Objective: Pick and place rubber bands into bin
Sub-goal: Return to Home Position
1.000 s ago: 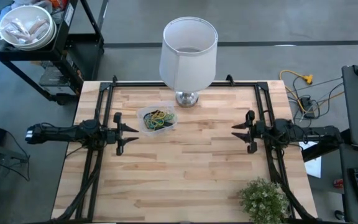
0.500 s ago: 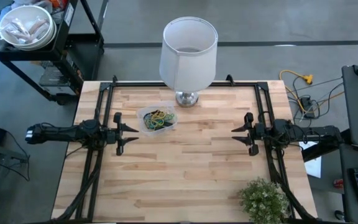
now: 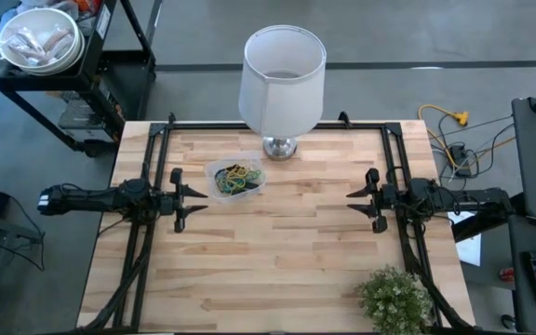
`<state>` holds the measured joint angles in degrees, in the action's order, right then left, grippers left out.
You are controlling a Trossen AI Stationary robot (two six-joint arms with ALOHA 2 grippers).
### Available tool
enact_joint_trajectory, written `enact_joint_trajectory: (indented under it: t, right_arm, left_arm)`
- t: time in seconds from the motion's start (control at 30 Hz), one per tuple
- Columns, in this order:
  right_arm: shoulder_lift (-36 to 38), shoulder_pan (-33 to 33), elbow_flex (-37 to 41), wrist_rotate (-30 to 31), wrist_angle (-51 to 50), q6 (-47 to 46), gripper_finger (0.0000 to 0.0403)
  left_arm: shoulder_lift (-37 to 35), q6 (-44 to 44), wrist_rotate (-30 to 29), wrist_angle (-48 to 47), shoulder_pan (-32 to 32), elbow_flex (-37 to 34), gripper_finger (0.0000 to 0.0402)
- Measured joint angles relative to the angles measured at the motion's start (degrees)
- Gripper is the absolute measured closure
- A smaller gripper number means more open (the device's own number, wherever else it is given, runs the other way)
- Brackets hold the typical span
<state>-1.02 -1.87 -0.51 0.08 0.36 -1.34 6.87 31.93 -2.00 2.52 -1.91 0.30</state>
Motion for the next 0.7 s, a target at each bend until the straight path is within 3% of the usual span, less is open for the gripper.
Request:
enact_joint_trajectory:
  t: [0.27,0.43,0.7]
  right_arm:
    - [0.0,0.0,0.0,-0.1,0.0,-0.1,0.0275]
    - [0.0,0.0,0.0,-0.1,0.0,0.0,0.0275]
    - [-0.1,0.0,0.0,0.0,0.0,-0.1,0.0275]
  left_arm:
    - [0.0,-0.5,0.0,0.0,0.0,0.0,0.0283]
    - [0.2,-11.4,-0.4,-0.1,0.0,0.0,0.0283]
    - [0.3,-24.0,-7.0,0.2,0.0,0.0,0.0283]
